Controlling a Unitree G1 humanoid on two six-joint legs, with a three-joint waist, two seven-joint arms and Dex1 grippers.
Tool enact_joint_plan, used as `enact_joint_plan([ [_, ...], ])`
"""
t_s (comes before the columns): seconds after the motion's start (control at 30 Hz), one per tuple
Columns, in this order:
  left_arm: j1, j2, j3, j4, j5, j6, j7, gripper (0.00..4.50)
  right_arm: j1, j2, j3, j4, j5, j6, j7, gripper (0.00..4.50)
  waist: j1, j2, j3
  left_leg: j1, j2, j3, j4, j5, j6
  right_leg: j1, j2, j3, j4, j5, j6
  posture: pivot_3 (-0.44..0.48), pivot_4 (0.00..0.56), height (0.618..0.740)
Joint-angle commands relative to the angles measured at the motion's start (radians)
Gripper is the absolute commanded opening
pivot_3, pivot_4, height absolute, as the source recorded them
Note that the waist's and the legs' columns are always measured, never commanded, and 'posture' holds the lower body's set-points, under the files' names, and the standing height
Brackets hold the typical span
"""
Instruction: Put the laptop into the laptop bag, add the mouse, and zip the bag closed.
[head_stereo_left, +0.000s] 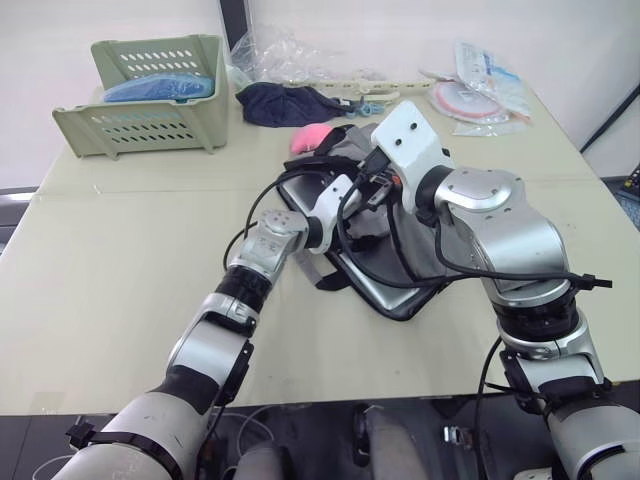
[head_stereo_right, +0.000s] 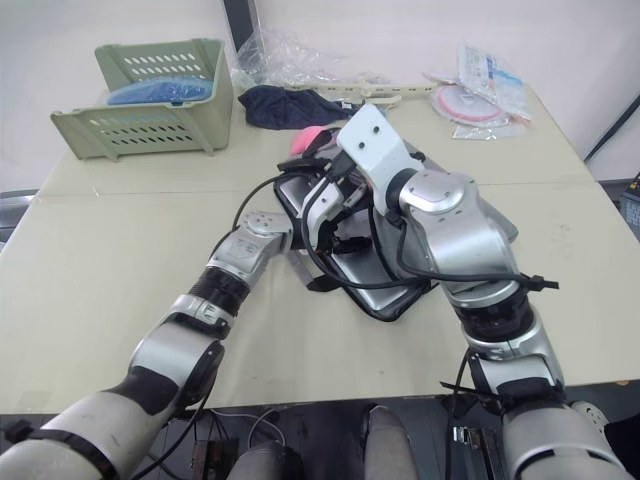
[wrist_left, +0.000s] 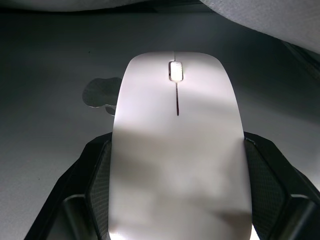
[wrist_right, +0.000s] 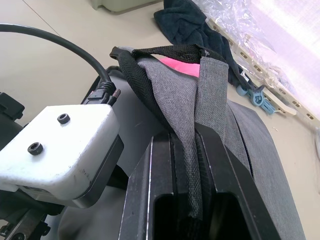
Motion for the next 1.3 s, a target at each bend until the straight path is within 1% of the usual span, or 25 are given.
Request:
enact_joint_plan([
  [0.03, 0.045, -0.014, -0.052, 0.132, 0.069, 0.050, 0.017, 2.90, -0.070, 0.016, -0.008, -0.078, 0.020, -0.032, 0.007, 0.25, 0.001, 0.000, 0.000, 0.000, 0.000, 0.000, 0.000, 0.000, 0.000, 0.000, 0.000, 0.000, 0.000, 0.000, 0.000, 0.000, 0.150, 0.740],
  [0.3, -0.009, -0.046, -0.041, 0.239, 0.088, 0.012, 0.036, 2.90, -0.079, 0.029, -0.006, -0.087, 0.020, -0.022, 0.004, 0.25, 0.001, 0.000, 0.000, 0.001, 0.000, -0.001, 0.000, 0.000, 0.000, 0.004, 0.000, 0.000, 0.000, 0.000, 0.000, 0.000, 0.150, 0.740],
  [0.6, -0.013, -0.048, -0.033, 0.266, 0.085, 0.006, 0.021, 2.90, -0.081, 0.031, -0.006, -0.088, 0.019, -0.015, 0.002, 0.25, 0.001, 0.000, 0.000, 0.001, 0.000, -0.001, 0.000, 0.000, 0.000, 0.005, 0.000, 0.000, -0.001, 0.000, 0.000, 0.000, 0.150, 0.740],
  [0.63, -0.012, -0.047, -0.030, 0.265, 0.083, 0.005, 0.021, 3.92, -0.081, 0.031, -0.006, -0.087, 0.018, -0.015, 0.002, 0.18, 0.001, 0.000, 0.000, 0.001, 0.000, -0.001, 0.000, 0.000, 0.000, 0.005, 0.000, 0.000, -0.001, 0.000, 0.000, 0.000, 0.150, 0.740],
  [0.7, -0.010, -0.044, -0.028, 0.262, 0.082, 0.008, 0.014, 4.47, -0.081, 0.031, -0.006, -0.086, 0.019, -0.016, 0.003, 0.18, 0.001, 0.000, 0.000, 0.001, 0.000, -0.001, 0.000, 0.000, 0.000, 0.005, 0.000, -0.001, -0.001, 0.000, 0.000, 0.000, 0.150, 0.740],
  [0.87, -0.011, -0.034, -0.031, 0.274, 0.100, 0.008, 0.054, 4.47, -0.078, 0.032, -0.006, -0.078, 0.018, -0.023, 0.003, 0.18, 0.000, 0.000, 0.000, 0.001, 0.000, -0.001, 0.000, 0.000, 0.000, 0.006, 0.000, 0.000, -0.001, 0.000, 0.000, 0.000, 0.150, 0.740],
  [1.03, 0.016, -0.009, -0.028, 0.226, 0.094, 0.030, 0.043, 4.47, -0.073, 0.035, -0.005, -0.074, 0.018, -0.028, 0.003, 0.18, -0.004, -0.001, 0.000, 0.001, 0.000, -0.001, 0.000, 0.000, 0.000, 0.007, 0.000, 0.000, -0.001, 0.000, 0.000, 0.000, 0.150, 0.740],
  [1.13, 0.049, 0.018, -0.023, 0.153, 0.085, 0.066, 0.032, 4.47, -0.071, 0.037, -0.005, -0.068, 0.017, -0.033, 0.002, 0.18, -0.011, -0.001, 0.000, 0.001, 0.001, -0.002, 0.000, 0.000, 0.000, 0.007, 0.000, 0.000, -0.001, 0.000, 0.000, 0.000, 0.150, 0.740],
  [1.3, 0.132, 0.076, -0.021, -0.049, 0.072, 0.169, 0.020, 4.47, -0.065, 0.038, -0.005, -0.062, 0.016, -0.039, 0.004, 0.18, -0.024, 0.000, 0.000, 0.001, 0.001, -0.006, -0.001, 0.000, 0.000, 0.007, 0.001, -0.001, -0.001, 0.000, 0.000, 0.000, 0.150, 0.740],
])
